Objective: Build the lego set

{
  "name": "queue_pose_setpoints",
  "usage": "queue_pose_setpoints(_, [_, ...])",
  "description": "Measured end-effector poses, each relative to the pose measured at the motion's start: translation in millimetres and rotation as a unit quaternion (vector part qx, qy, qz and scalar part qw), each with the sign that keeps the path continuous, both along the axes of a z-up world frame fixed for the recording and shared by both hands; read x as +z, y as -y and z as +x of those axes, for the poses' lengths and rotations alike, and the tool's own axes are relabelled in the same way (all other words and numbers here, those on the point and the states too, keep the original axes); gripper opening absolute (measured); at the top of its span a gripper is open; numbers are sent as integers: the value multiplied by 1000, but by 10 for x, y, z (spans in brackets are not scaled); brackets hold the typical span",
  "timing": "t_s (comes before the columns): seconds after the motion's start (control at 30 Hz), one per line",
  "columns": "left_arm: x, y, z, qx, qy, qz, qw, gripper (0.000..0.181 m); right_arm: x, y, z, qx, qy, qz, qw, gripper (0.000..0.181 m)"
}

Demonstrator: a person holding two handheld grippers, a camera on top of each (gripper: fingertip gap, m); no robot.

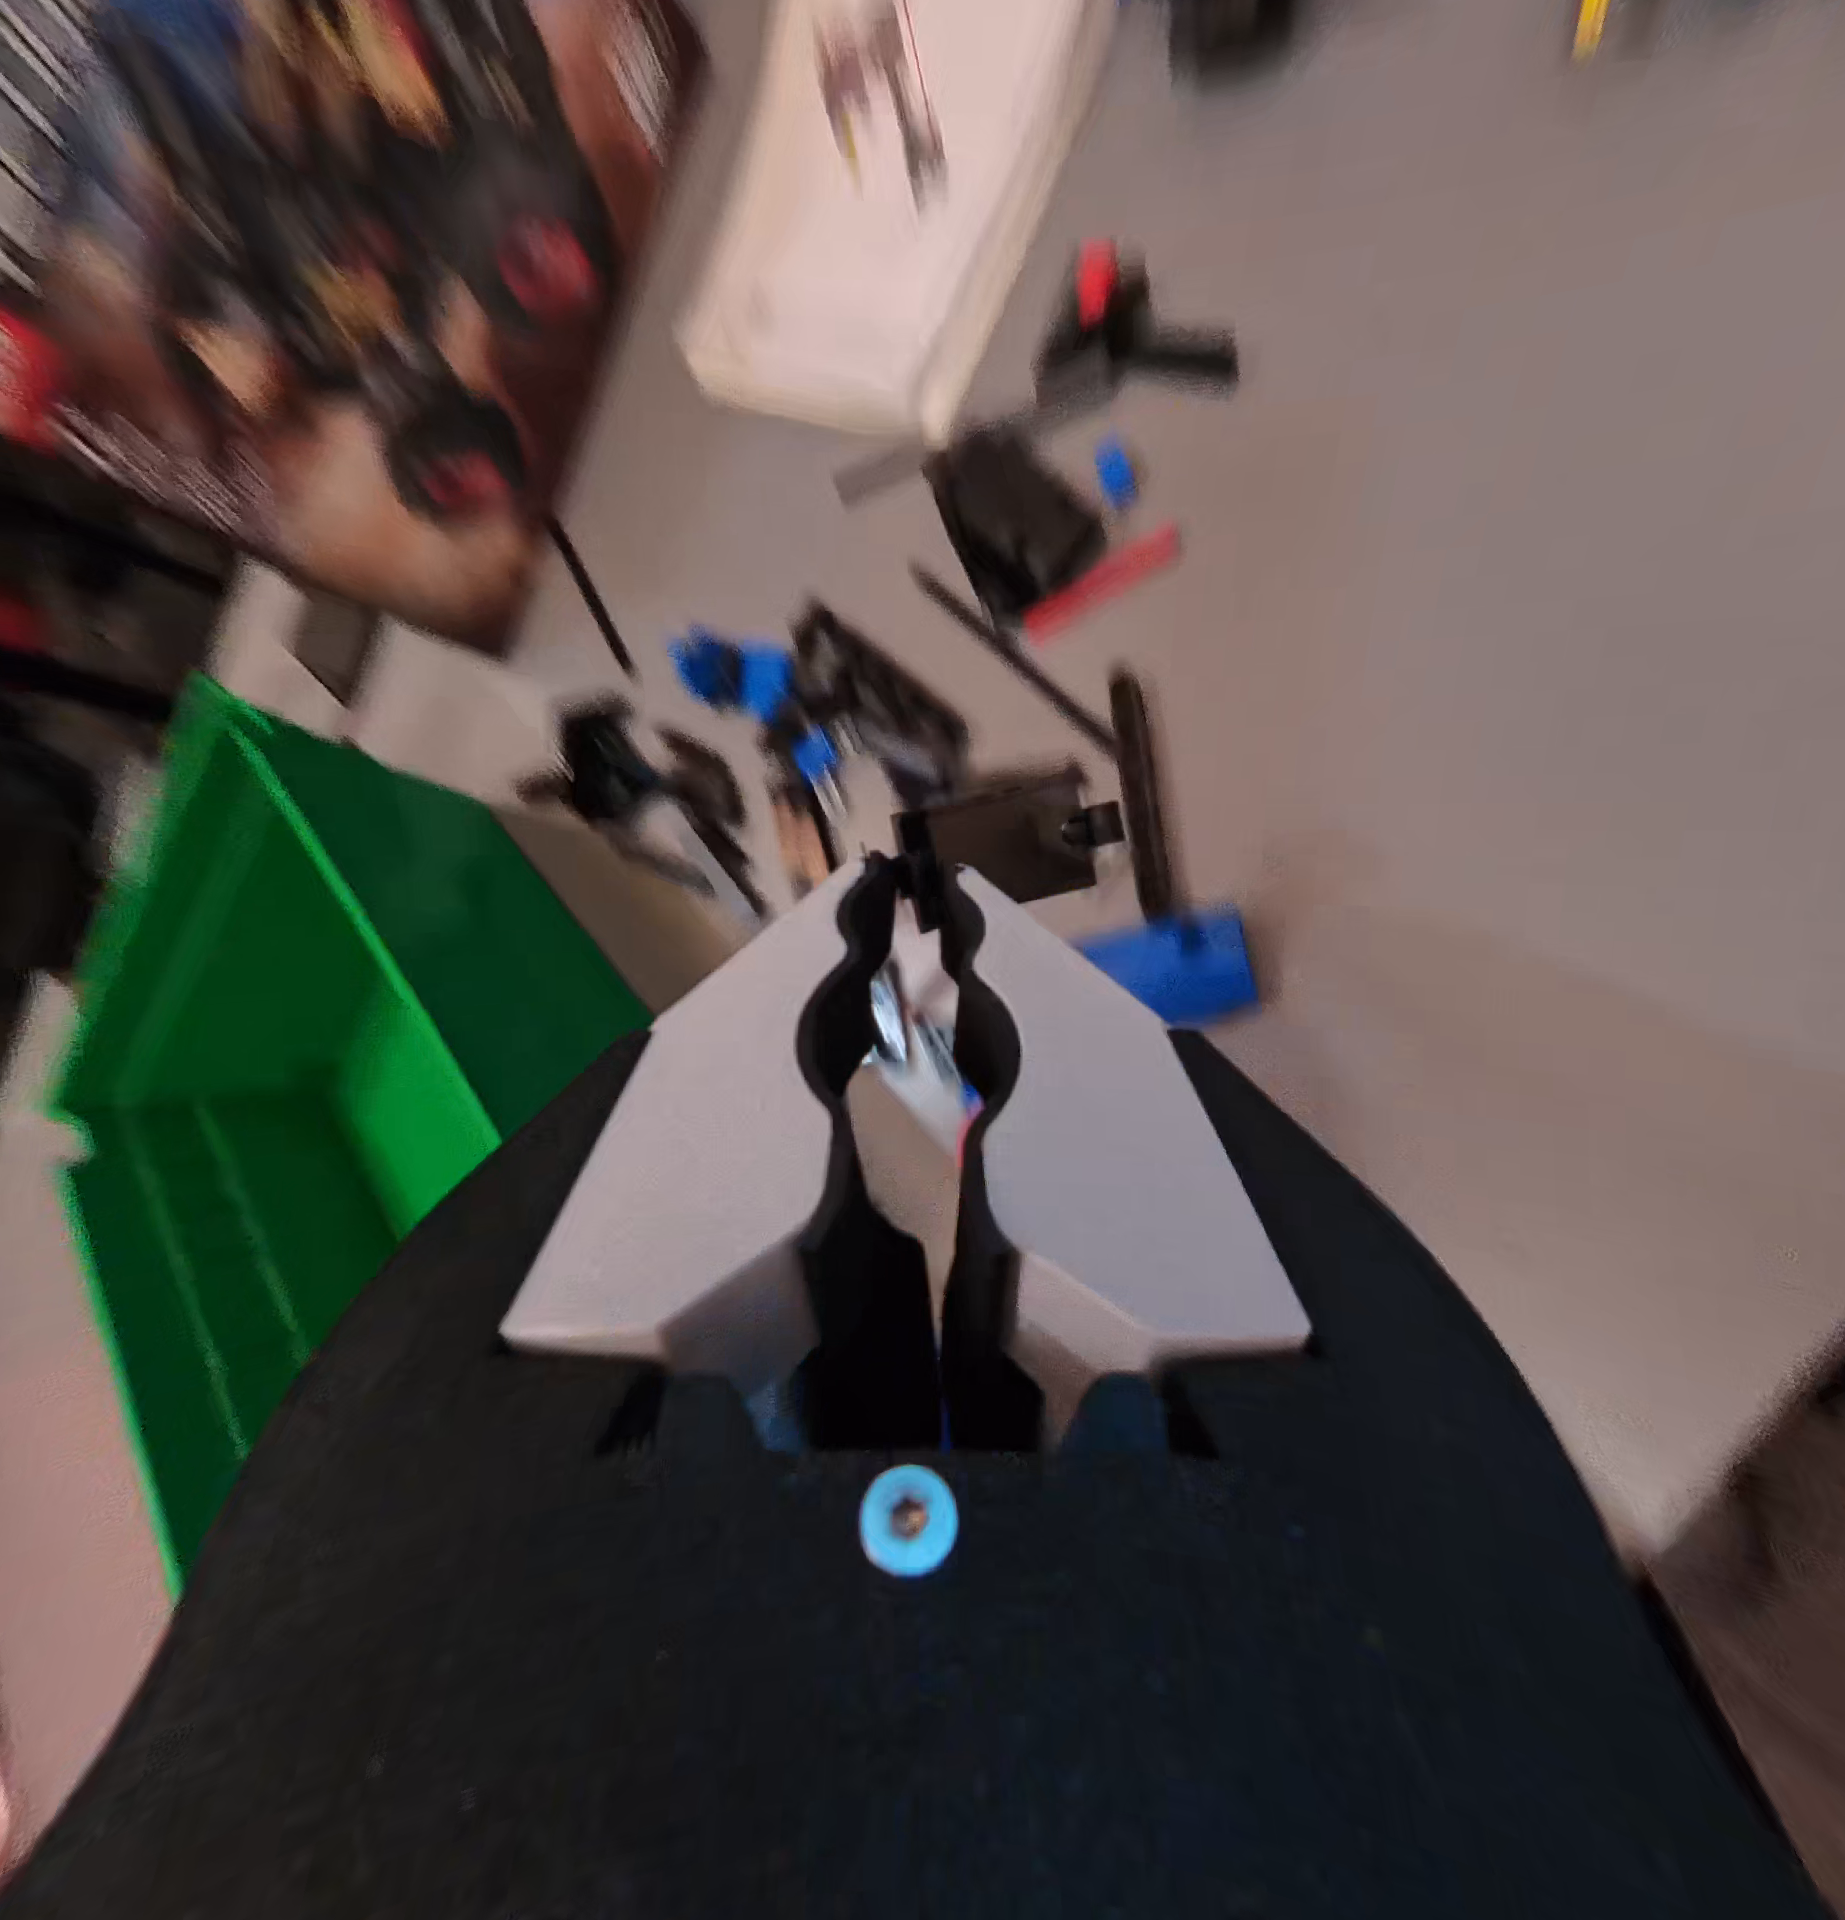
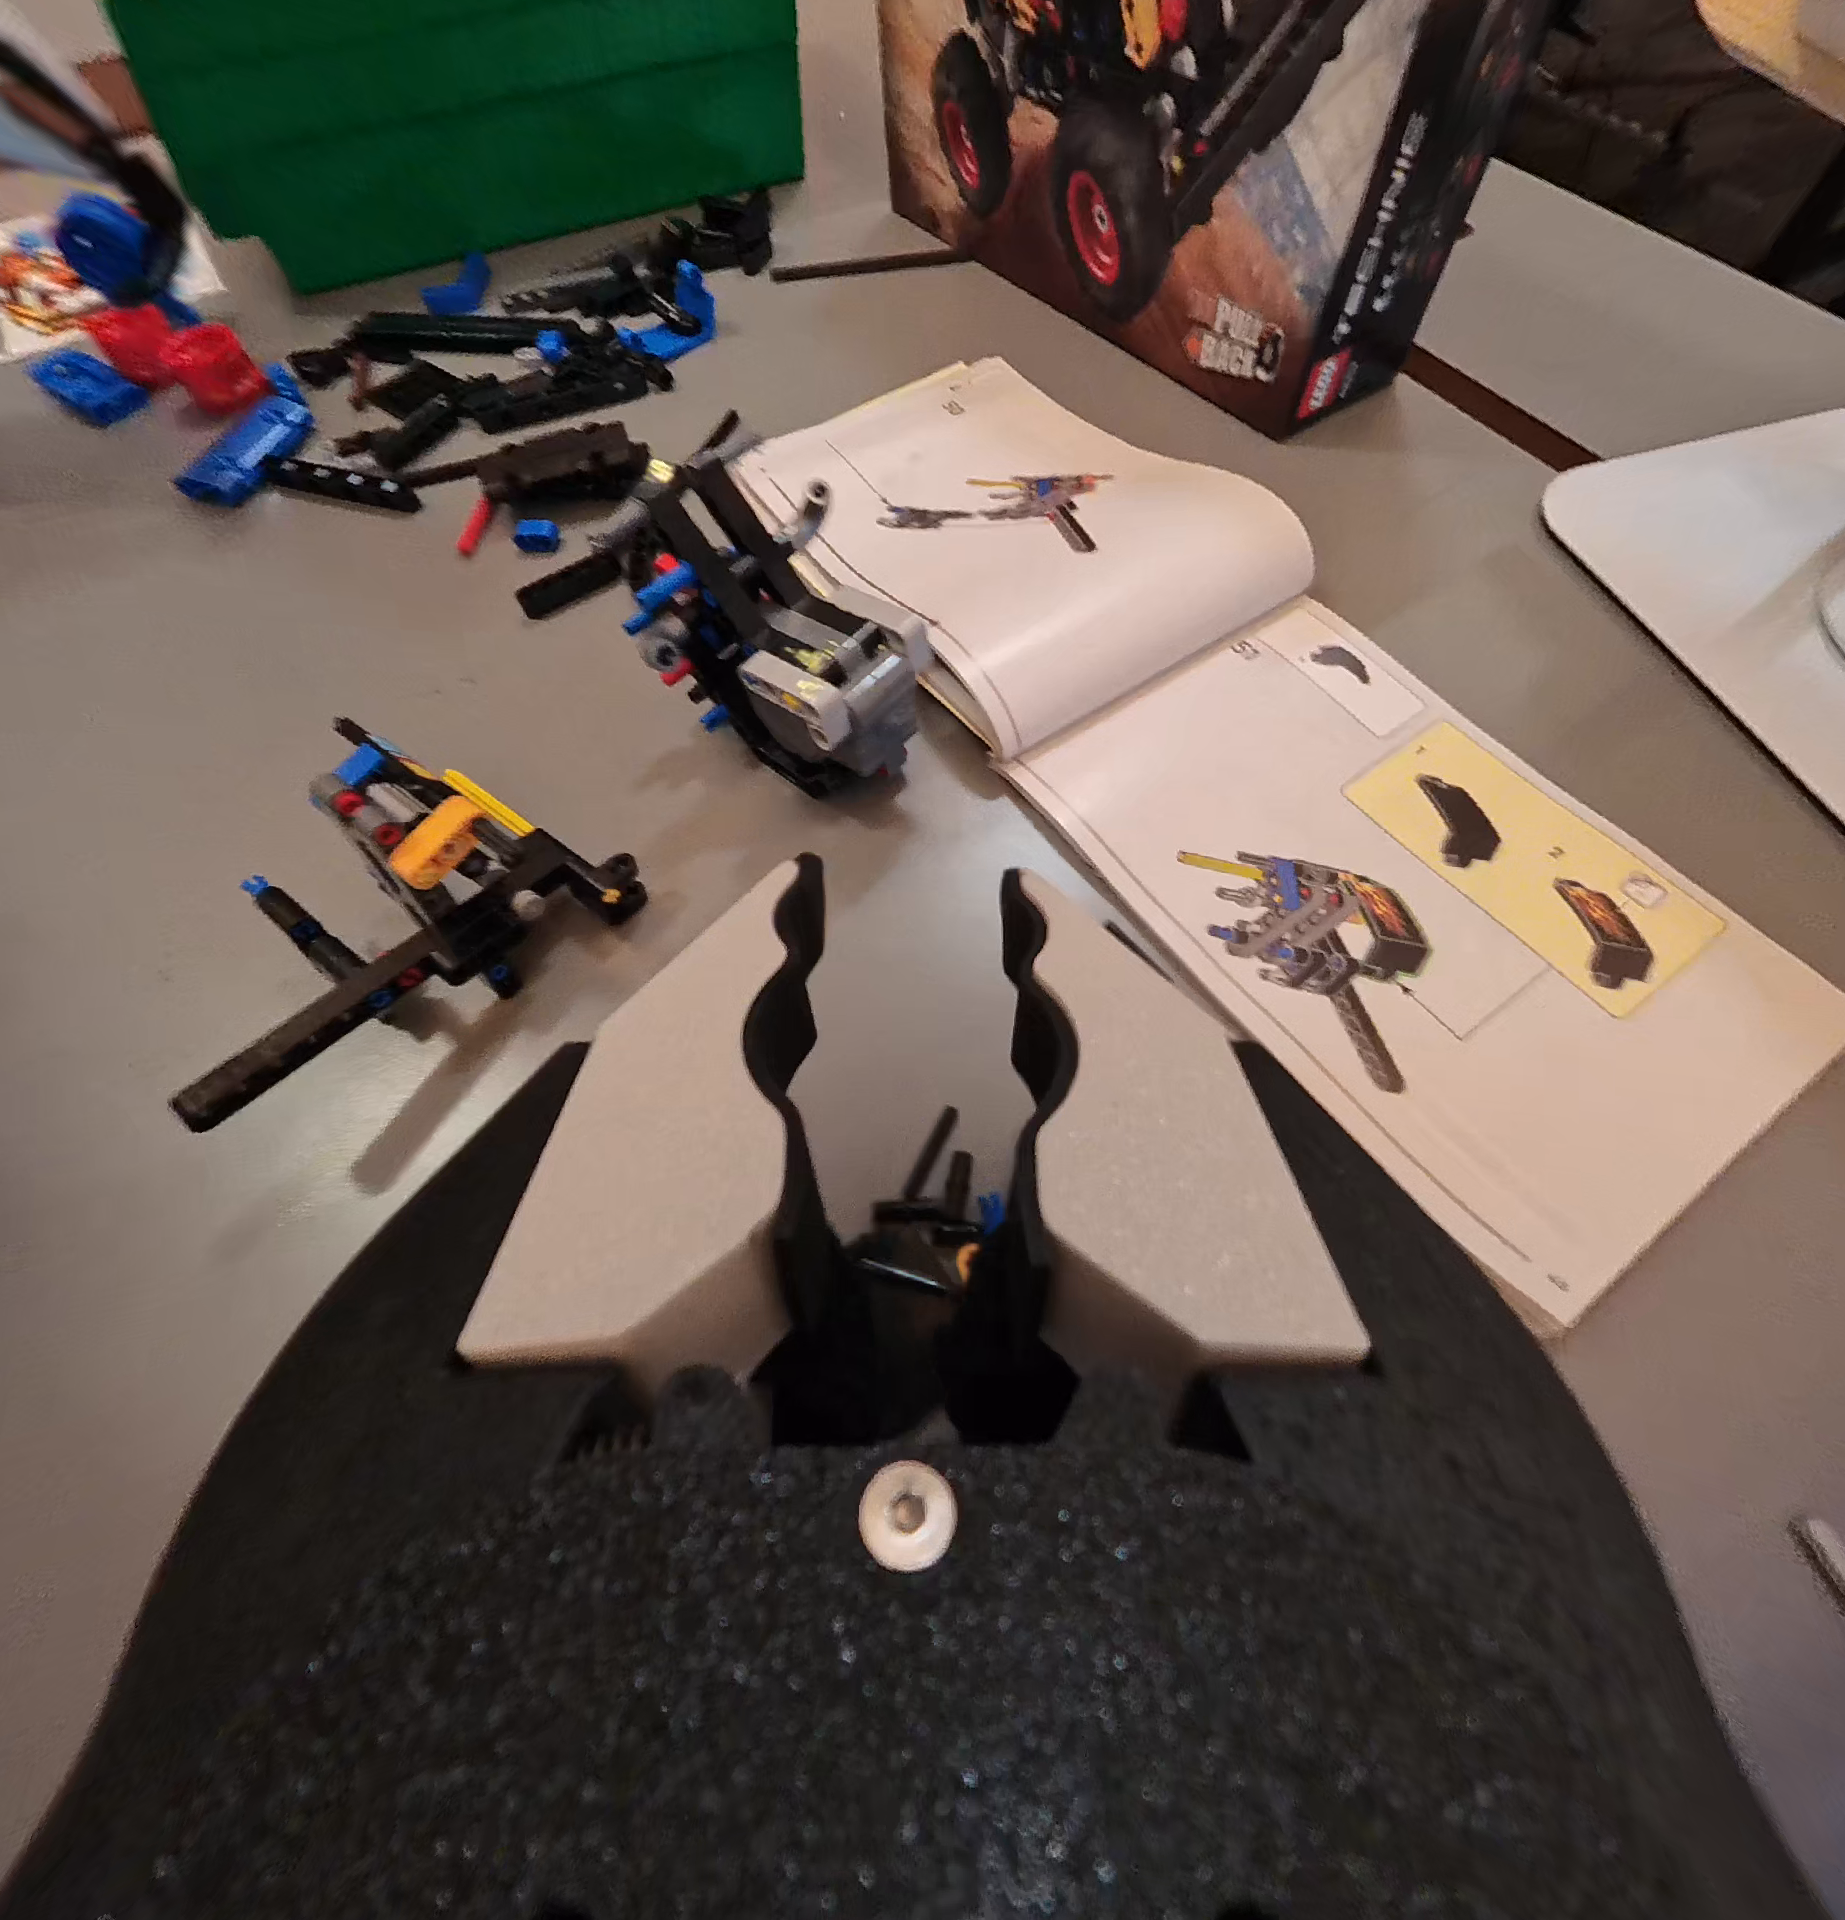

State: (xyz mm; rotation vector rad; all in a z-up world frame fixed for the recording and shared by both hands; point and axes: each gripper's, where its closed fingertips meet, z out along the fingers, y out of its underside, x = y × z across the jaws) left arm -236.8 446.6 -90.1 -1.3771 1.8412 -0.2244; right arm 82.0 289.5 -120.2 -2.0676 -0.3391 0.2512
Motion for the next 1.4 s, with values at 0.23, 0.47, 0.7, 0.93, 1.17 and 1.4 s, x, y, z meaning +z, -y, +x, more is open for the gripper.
queue_pose_setpoints(0.23, [954,651,1362,-165,314,-44,934,6,442,109,-601,130,-146,74,978,33])
queue_pose_setpoints(0.47, [724,1383,2217,-308,337,-84,886,6,753,335,-955,237,-396,14,887,52])
queue_pose_setpoints(0.7, [699,1596,2229,-331,374,-60,864,6,754,285,-897,230,-503,-35,832,49])
queue_pose_setpoints(0.93, [735,1741,2162,-348,388,-45,852,6,788,344,-1058,263,-538,-55,799,47])
queue_pose_setpoints(1.17, [675,1763,2131,-349,381,18,856,5,897,417,-1117,297,-585,-63,752,42])
queue_pose_setpoints(1.4, [423,1685,2186,-314,330,20,890,6,659,288,-1065,232,-509,-69,826,24])
